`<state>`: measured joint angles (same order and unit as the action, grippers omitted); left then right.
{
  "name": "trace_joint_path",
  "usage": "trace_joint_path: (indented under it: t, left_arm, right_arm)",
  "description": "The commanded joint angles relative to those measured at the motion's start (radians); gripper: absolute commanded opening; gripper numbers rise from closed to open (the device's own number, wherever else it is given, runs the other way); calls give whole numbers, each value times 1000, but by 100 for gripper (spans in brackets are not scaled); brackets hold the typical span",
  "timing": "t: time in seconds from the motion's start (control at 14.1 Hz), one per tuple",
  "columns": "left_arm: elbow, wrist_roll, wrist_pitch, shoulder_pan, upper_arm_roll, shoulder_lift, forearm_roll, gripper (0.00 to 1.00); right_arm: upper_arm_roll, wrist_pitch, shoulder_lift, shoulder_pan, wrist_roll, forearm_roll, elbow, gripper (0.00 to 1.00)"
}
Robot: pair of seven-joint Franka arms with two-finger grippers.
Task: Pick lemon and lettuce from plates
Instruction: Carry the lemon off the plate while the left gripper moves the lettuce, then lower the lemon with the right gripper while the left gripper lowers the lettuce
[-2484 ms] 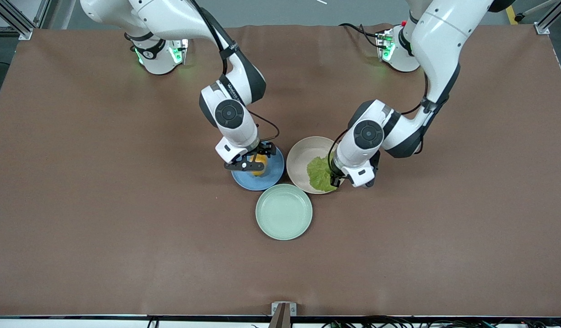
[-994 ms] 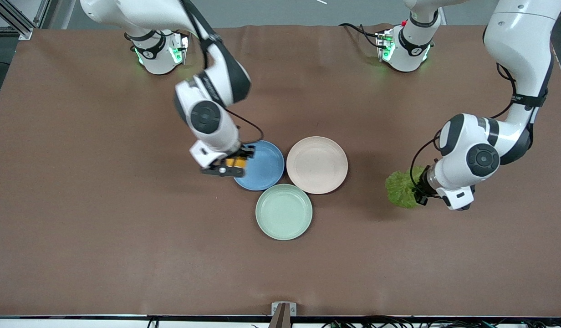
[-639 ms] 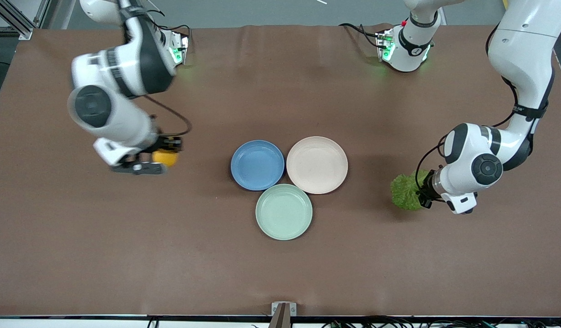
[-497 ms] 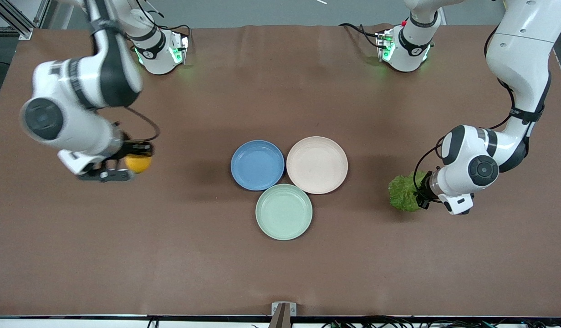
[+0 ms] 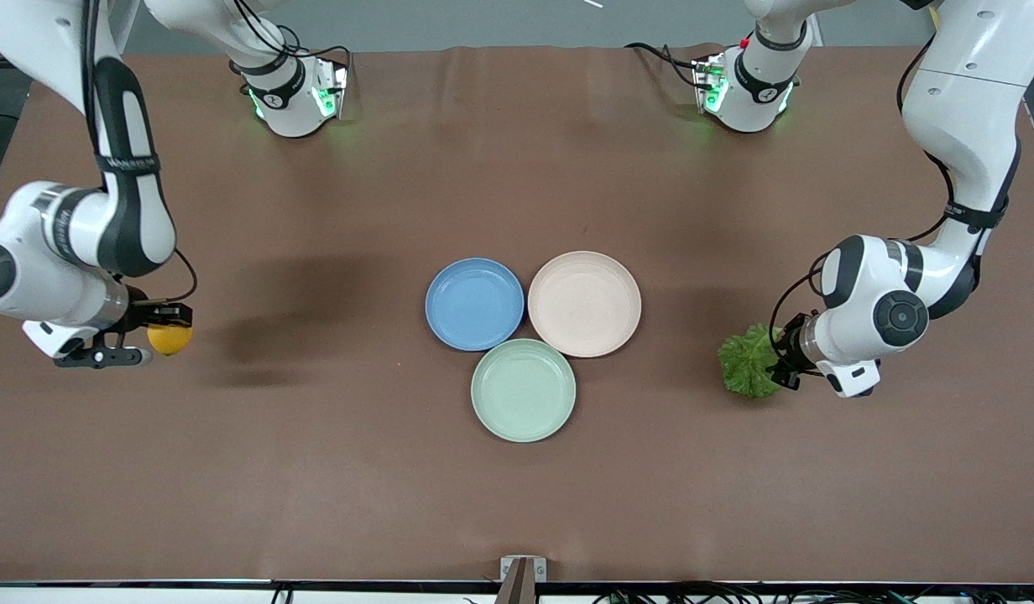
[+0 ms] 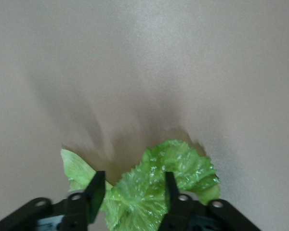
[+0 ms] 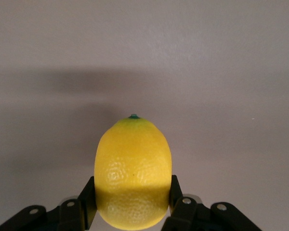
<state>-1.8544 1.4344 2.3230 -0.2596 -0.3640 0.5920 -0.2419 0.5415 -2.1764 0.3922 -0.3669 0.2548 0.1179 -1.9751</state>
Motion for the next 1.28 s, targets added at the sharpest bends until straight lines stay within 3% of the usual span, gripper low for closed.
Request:
trace_joint_path:
  t: [0.0,0.28,0.71,0.78,0.85,0.92,1.21]
  left_arm:
    - [6,6,-10,6,-16,-38,-19,100]
    - [37,-20,-115,0,-67,-121,-10,100]
    - [218,-89,-347,-6,-167,-136,-4,100]
    - [228,-103,-349,-4,-177,-136,-5,100]
    - [238,-133,-350,-6,-182,-139,-5,100]
    - [242,-176,-355,-7,-193,-146,-4,100]
    - [251,-357,-384,-7,-194,-182,-10,100]
  right_arm:
    - [-17,-98,16,14,7,25,-76,28]
    - [-18,-184,92,17,9,103,-91,29]
    - [-20,-212,126,23,11,137,-80,32]
    - [-20,-207,126,23,11,138,-76,43]
    - [-20,-198,123,20,11,137,-68,78]
    - [-18,-179,105,20,29,137,-65,100]
    - [-9,174,-73,19,61,128,27,100]
